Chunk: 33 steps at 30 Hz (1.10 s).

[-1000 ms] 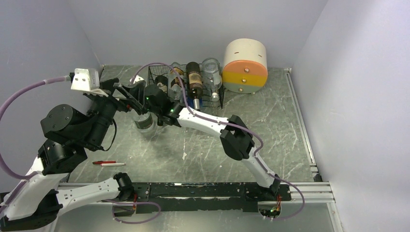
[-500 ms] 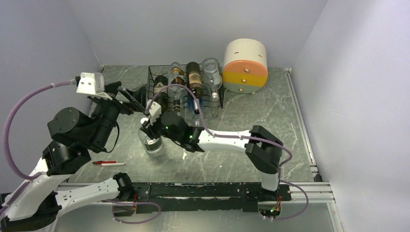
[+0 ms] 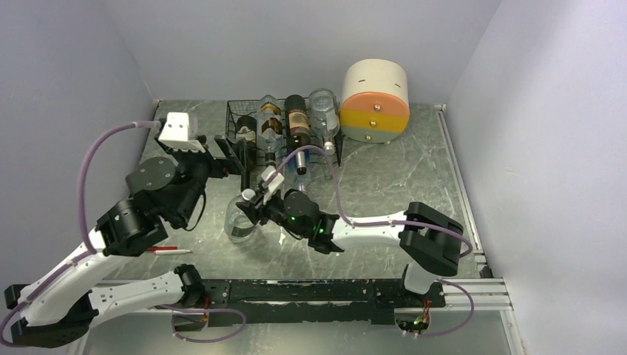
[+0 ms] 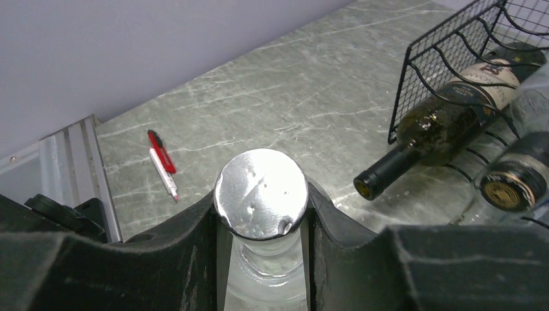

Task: Put the wine bottle on the wine rack

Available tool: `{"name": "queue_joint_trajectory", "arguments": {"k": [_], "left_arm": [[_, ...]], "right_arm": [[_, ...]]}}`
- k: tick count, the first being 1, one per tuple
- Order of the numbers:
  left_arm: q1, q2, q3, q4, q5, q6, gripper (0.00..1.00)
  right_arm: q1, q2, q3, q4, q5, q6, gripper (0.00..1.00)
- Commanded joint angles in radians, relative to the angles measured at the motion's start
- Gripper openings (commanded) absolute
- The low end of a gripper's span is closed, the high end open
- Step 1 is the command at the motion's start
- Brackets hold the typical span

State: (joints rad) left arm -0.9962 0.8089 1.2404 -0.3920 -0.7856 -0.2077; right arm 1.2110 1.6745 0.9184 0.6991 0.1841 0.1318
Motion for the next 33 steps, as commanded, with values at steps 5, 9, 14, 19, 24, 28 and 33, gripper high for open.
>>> {"name": "queue_joint_trajectory", "arguments": {"k": [5,9,14,19,24,28,33], "left_arm": [[0.004,0.079,-0.035,-0.098,-0.028,-0.147,1.0],[0.045,0.201,0.004,-0.215,0.057,-0.253,1.0],[0.157,0.241,-0.107,-0.18,0.269,-0.271,1.0],[0.297,0.21,-0.254,-0.151,0.511,-0.312,1.0],[0.361,0.164,-0.381,-0.142,0.627,-0.368,1.0],[0.411,0.143,-0.44,-0.148,0.64,-0.409,1.0],[0.452,0.158,-0.477,-0.175,0.603,-0.468,1.0]], "right_arm": [[0.003,-0.063,-0.25,-0.049,0.022,0.071,0.0],[0.002,-0.169,-0.309,-0.11,0.014,0.1,0.0],[-0.012,-0.269,-0.374,-0.178,-0.045,0.131,0.0],[-0.021,-0.333,-0.448,-0.204,-0.084,0.158,0.0],[-0.031,-0.387,-0.473,-0.263,-0.126,0.157,0.0],[-0.052,-0.394,-0.458,-0.329,-0.179,0.148,0.0],[-0.07,-0.356,-0.425,-0.41,-0.191,0.142,0.0]]}}
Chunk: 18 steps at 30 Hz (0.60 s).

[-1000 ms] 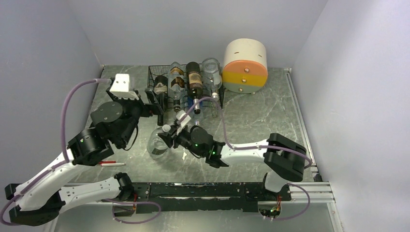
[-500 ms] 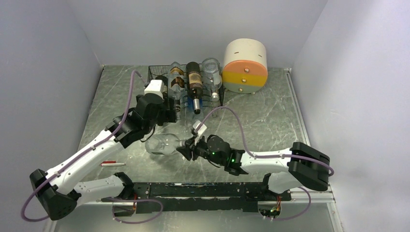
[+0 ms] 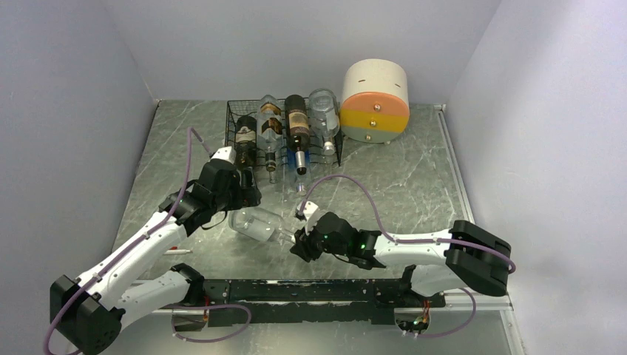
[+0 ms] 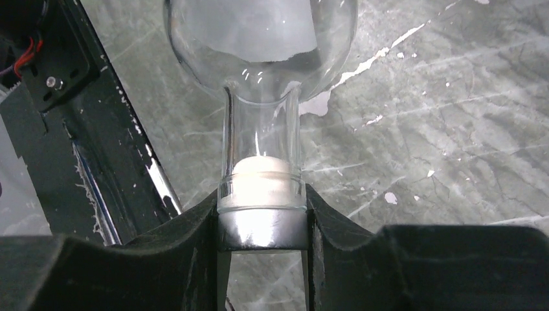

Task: Put the wine bottle on the wine rack

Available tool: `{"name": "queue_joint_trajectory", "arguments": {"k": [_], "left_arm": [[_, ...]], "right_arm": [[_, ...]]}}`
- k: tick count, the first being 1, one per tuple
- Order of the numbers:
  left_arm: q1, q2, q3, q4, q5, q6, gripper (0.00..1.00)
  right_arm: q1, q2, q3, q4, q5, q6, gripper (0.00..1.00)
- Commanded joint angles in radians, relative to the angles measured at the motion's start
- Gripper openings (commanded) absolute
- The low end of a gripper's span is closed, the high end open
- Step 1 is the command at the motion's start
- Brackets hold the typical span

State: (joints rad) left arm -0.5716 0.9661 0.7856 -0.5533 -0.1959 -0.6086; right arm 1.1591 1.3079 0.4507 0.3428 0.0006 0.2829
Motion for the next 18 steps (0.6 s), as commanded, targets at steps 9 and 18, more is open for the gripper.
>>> {"name": "queue_joint_trajectory", "arguments": {"k": [9,18], "left_arm": [[0.092,0.085,-0.073,0.077,0.086,-0.075,1.0],[0.102,0.126,-0.098,0.108,0.151,-0.047,1.0]], "right_arm": [[-0.034,0.085,0.099,-0.135,-0.015,-0.071,0.06],[-0.036,0.128,0.15,-0.208,0.021,-0.067,0.33]]}}
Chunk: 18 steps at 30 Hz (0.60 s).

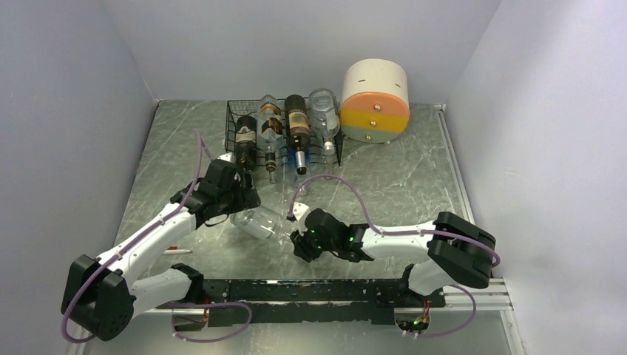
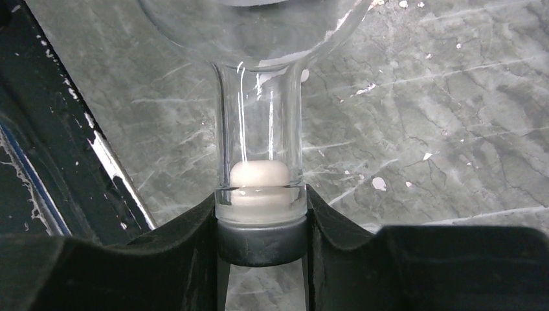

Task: Put the wine bottle on the wine rack

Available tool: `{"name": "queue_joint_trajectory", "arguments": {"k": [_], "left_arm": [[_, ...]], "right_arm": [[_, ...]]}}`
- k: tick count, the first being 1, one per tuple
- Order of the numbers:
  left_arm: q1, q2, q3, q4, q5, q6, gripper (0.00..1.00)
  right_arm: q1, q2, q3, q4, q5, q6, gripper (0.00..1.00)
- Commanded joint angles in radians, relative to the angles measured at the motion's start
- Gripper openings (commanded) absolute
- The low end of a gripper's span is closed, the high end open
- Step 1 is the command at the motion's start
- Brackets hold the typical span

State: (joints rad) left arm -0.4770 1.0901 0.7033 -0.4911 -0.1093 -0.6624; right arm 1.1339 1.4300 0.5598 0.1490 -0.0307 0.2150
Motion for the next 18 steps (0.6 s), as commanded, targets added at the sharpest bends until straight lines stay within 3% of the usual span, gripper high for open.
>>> {"name": "queue_joint_trajectory", "arguments": {"k": [1,8,18], "left_arm": [[0.008,0.002,-0.018,0.045,0.063,0.004,1.0],[0.01,-0.012,-0.044,0.06,0.081,-0.011,0.99],[0.009,-0.017,-0.05,0.057,0.092,-0.007,0.98]], "right_arm": [[-0.011,0.006,0.044,-0.013,0.05,0.002,0.36],[-0.013,0.047,0.116,-0.058,0.054,-0.007,0.54],[-0.013,0.204,0.238,-0.083,0.023,-0.051,0.57]]}}
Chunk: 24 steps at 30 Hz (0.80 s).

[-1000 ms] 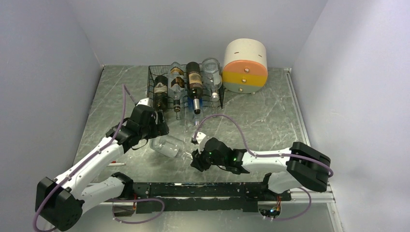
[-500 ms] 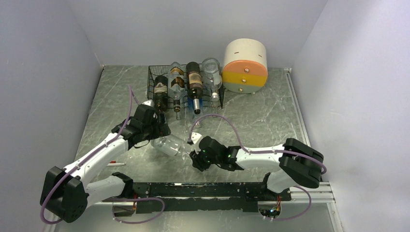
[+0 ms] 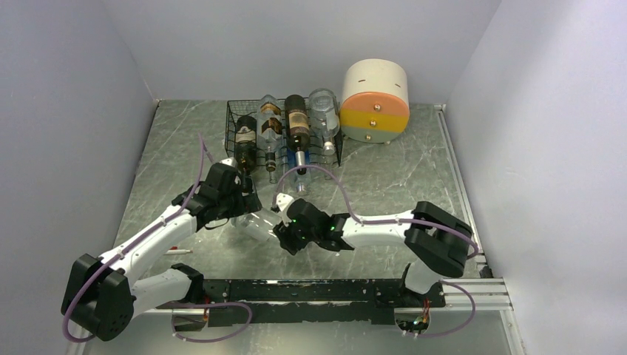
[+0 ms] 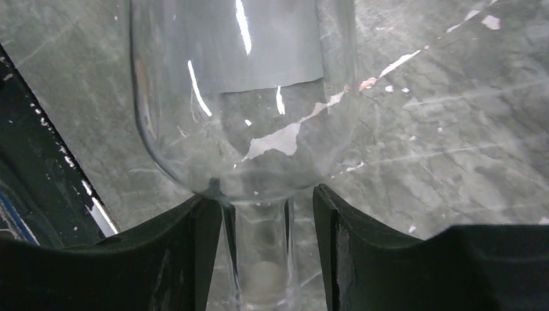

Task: Put the wine bottle on the wine rack

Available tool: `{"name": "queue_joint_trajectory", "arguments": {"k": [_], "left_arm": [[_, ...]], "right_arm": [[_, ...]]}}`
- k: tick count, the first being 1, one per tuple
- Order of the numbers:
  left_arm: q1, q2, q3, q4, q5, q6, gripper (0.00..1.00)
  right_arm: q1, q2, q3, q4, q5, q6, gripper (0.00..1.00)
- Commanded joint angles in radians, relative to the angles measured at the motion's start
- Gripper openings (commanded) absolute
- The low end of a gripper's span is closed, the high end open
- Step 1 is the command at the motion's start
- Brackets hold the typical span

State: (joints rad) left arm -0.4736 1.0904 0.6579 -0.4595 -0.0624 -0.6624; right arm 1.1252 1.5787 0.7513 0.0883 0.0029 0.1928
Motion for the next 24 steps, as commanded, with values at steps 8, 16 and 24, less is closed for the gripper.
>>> {"name": "queue_joint_trajectory", "arguments": {"k": [8,16,24], "left_arm": [[0.006,-0.038,-0.017,0.024,0.051,-0.011,0.98],[0.006,-0.069,-0.017,0.027,0.051,-0.011,0.98],[0.006,-0.147,0.014,-0.018,-0.033,-0.033,0.98]], "right_arm": [[-0.004,0.123,0.078,-0.04,-0.03,-0.049,0.51],[-0.004,0.161,0.086,-0.054,-0.007,-0.062,0.18],[-0.003,0.097,0.083,-0.051,0.008,-0.068,0.0]]}}
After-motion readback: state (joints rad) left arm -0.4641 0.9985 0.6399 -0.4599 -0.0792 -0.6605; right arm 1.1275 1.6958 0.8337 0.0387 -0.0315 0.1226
